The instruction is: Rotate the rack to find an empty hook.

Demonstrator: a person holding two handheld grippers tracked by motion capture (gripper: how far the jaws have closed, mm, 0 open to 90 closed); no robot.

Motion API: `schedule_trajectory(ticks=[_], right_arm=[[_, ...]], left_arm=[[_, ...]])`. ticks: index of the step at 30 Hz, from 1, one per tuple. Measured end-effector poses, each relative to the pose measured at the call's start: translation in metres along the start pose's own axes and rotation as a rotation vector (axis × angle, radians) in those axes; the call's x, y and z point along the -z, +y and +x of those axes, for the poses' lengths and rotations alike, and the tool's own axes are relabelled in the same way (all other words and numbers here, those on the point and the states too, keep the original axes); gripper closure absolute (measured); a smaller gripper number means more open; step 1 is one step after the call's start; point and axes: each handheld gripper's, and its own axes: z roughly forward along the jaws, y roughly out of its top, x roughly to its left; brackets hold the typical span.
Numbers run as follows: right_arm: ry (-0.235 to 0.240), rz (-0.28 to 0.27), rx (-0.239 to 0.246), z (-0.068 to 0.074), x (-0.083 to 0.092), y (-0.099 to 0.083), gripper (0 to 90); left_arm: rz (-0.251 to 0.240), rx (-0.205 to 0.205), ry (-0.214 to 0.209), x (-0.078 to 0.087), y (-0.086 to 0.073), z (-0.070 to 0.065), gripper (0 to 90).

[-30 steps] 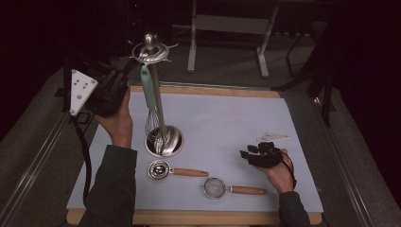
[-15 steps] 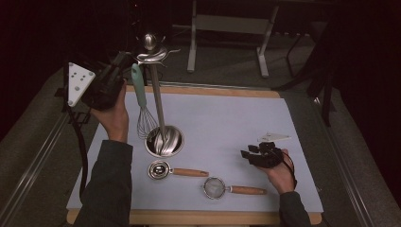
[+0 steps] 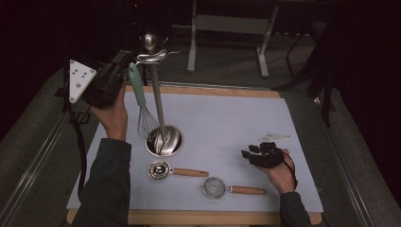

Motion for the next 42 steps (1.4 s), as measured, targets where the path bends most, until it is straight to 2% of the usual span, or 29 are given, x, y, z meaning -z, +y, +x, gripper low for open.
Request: schedule_trajectory(ticks=[8,14,21,26,32,38,42], right_arm=[[0.002,0.002,-0.003,0.000,-0.001,-0.001,56.1],[0.000,0.001,-0.006,-0.001,0.000,-0.001,56.1],[0.002,0.005,-0.005,-0.002,0.001,-0.002,56.0],[0.000,0.011,-0.009,-0.002,0.000,-0.003,56.0],[0.003,0.016,0.003,0.000,0.000,-0.003,55.9],[-0.004,0.016,0.003,-0.001,0.002,-0.003,55.9],[-0.004,0.010,0.003,0.000,0.005,-0.002,55.8]], left_arm=[[0.012,-0.018,0.003,-0.004,0.001,0.002,89.9],[0.015,-0.008,0.001,-0.004,0.001,0.005,89.9],[0.023,-0.019,-0.016,0.009,0.001,0.011,89.6],[0.055,-0.044,-0.016,0.021,-0.001,0.018,88.8],[0.109,-0.056,-0.016,0.032,-0.010,0.027,88.2],[0.149,-0.036,-0.004,0.038,-0.027,0.036,87.1],[0.184,-0.043,0.000,0.043,-0.038,0.039,87.1]])
